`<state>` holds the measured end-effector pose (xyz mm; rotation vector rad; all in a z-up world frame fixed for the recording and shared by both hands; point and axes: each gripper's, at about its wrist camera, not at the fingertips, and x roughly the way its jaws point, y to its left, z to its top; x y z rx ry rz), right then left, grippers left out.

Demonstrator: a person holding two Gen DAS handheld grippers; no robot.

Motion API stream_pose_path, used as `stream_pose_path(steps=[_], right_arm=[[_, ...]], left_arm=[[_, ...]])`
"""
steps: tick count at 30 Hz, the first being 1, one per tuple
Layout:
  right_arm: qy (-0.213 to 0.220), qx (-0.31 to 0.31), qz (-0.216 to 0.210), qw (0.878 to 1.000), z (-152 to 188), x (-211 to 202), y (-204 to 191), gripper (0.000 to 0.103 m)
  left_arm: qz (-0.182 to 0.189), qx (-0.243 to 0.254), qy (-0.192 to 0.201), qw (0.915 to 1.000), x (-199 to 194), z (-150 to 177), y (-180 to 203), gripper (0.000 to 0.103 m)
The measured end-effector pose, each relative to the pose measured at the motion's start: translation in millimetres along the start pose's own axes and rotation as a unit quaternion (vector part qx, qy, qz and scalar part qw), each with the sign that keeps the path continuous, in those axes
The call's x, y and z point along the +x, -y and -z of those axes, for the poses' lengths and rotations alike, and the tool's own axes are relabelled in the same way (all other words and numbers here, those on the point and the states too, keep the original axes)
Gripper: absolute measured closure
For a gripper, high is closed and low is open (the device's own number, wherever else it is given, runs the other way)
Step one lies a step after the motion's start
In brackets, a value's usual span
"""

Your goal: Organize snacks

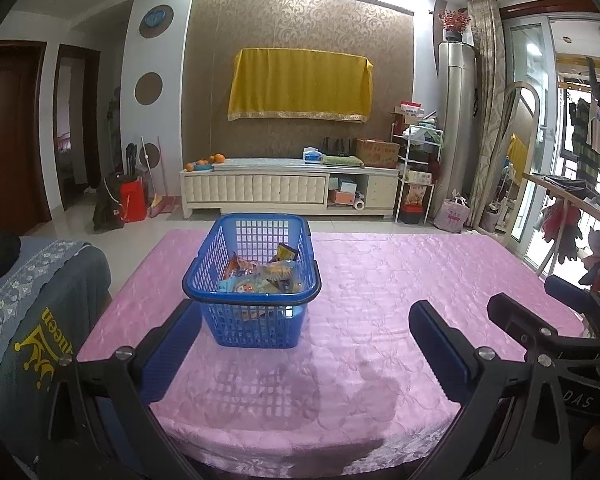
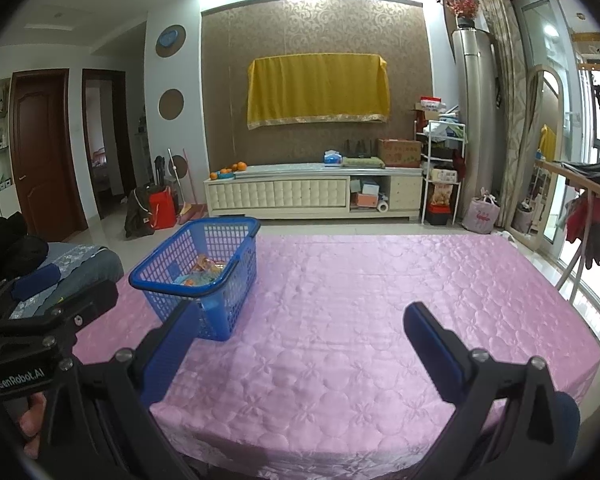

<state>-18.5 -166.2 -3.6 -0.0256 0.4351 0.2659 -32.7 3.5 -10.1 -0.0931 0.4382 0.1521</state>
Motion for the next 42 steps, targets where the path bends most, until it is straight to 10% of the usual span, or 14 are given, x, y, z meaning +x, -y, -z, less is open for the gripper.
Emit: stream_pose_path(steps=[42], right_arm=[[-0.009,0.015,0.009,1.0,-1.7,-1.4,7.2,0.0]], left_arm=[[0.005,-0.008,-0.02,0.9997,1.4,2.7,-1.5,0.0]])
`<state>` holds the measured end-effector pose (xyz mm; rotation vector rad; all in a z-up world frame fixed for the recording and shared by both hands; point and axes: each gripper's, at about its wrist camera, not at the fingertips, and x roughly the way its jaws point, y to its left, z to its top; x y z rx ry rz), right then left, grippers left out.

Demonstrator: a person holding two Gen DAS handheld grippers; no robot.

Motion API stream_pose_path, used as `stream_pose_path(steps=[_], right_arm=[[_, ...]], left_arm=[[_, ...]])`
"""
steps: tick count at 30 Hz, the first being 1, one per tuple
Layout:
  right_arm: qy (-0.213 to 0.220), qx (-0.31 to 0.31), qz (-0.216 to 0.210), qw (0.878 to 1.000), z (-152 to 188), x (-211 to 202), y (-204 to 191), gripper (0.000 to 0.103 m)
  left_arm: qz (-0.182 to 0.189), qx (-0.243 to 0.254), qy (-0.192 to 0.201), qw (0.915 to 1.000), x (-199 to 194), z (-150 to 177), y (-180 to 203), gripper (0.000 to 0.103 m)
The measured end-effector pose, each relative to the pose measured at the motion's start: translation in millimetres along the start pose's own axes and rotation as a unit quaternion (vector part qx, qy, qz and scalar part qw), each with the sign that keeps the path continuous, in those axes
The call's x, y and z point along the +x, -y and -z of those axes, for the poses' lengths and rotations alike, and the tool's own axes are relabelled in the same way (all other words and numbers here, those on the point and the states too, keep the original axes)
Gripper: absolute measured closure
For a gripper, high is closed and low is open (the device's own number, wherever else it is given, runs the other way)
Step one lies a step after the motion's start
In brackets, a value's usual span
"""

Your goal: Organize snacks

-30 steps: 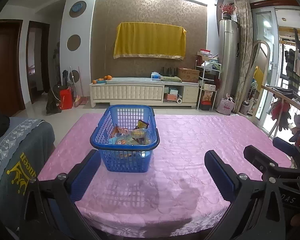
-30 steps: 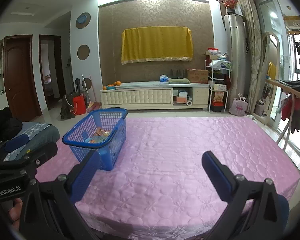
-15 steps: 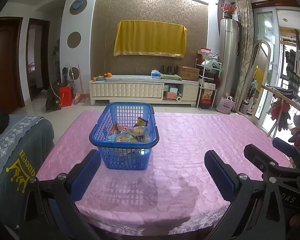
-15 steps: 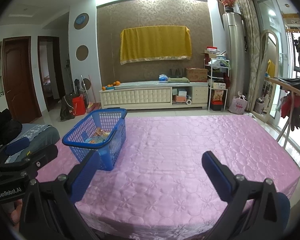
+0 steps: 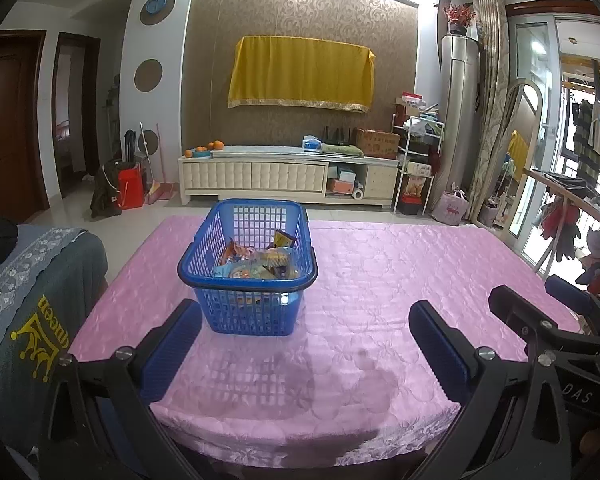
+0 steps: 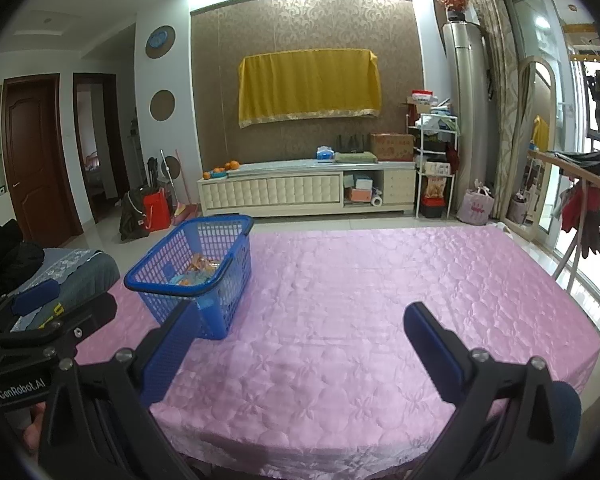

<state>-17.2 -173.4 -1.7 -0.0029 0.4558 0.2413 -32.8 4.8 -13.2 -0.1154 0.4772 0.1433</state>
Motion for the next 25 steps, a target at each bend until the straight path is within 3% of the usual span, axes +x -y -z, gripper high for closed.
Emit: stream_pose_path(steps=[25], right_arm=[[-0.004,0.003,0.0,1.0,4.3,-0.8,0.9,0.0]], left_arm=[[-0.005,0.002,-0.001,1.0,-3.9,2.0,2.0,0.0]])
